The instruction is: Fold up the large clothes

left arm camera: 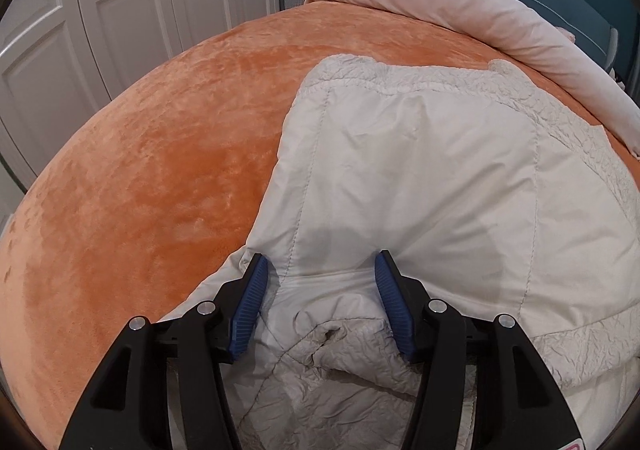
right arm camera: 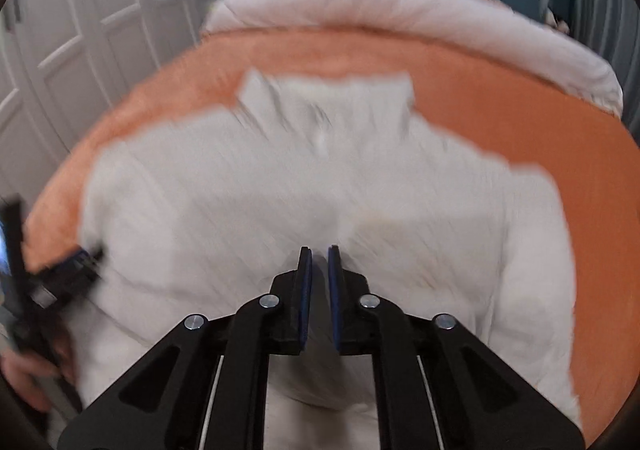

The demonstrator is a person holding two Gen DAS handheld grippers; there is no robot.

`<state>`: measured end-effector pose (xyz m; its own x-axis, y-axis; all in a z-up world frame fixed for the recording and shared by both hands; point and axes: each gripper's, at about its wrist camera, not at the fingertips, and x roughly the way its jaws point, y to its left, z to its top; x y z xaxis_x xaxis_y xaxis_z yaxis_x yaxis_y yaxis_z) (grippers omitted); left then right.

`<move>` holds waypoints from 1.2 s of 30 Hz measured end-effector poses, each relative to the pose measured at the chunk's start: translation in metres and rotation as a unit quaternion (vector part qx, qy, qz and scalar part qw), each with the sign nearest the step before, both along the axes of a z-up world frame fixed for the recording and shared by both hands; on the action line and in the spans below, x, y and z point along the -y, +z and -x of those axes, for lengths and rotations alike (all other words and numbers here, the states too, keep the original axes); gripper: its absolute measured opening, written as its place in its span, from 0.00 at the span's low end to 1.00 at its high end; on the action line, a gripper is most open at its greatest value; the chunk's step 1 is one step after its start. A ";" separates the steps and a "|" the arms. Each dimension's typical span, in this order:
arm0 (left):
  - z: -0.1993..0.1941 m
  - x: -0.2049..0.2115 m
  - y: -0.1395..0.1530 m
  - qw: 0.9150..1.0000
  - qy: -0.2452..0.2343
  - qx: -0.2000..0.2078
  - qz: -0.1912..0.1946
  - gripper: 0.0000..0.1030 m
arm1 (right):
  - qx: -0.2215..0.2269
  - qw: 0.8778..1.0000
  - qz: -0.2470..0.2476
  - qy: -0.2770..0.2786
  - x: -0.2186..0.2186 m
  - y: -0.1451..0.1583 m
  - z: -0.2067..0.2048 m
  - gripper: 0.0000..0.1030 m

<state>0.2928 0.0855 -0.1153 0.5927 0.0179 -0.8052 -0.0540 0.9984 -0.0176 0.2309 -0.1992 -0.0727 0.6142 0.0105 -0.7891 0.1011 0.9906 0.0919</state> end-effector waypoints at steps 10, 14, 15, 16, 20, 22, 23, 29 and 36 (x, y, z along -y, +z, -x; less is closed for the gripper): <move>0.011 -0.016 0.034 0.998 0.008 0.023 0.064 0.55 | -0.010 0.998 -0.048 -0.026 0.037 -0.006 0.047 0.00; -0.006 -0.018 0.082 0.990 0.008 0.072 0.118 0.64 | 0.015 0.998 -0.050 -0.022 0.040 0.019 0.054 0.23; -0.018 -0.013 0.091 0.990 0.003 0.078 0.121 0.64 | 0.024 0.998 -0.059 -0.022 0.043 0.026 0.053 0.24; -0.036 -0.004 0.098 0.989 0.002 0.082 0.122 0.64 | 0.030 0.997 -0.064 -0.023 0.046 0.031 0.054 0.24; -0.093 0.027 0.080 0.994 -0.003 0.052 0.093 0.64 | 0.049 0.995 -0.084 -0.021 0.050 0.052 0.022 0.25; -0.111 0.035 0.054 0.997 0.007 0.023 0.079 0.64 | 0.046 0.996 -0.080 0.000 0.043 0.062 -0.003 0.25; -0.114 0.041 0.038 0.998 0.007 0.017 0.061 0.64 | 0.045 0.996 -0.076 0.009 0.038 0.063 -0.015 0.25; -0.100 0.053 0.001 0.998 0.001 0.060 0.006 0.66 | 0.024 0.995 -0.071 0.062 0.001 0.059 -0.119 0.30; -0.099 0.055 -0.010 0.998 0.005 0.067 -0.003 0.67 | -0.013 0.994 -0.095 0.054 -0.035 0.027 -0.238 0.45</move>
<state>0.3918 0.0305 -0.1252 0.6941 0.0289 -0.7193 -0.0621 0.9979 -0.0198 0.4691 -0.1646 -0.0460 0.5809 0.2245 -0.7824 0.0007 0.9611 0.2763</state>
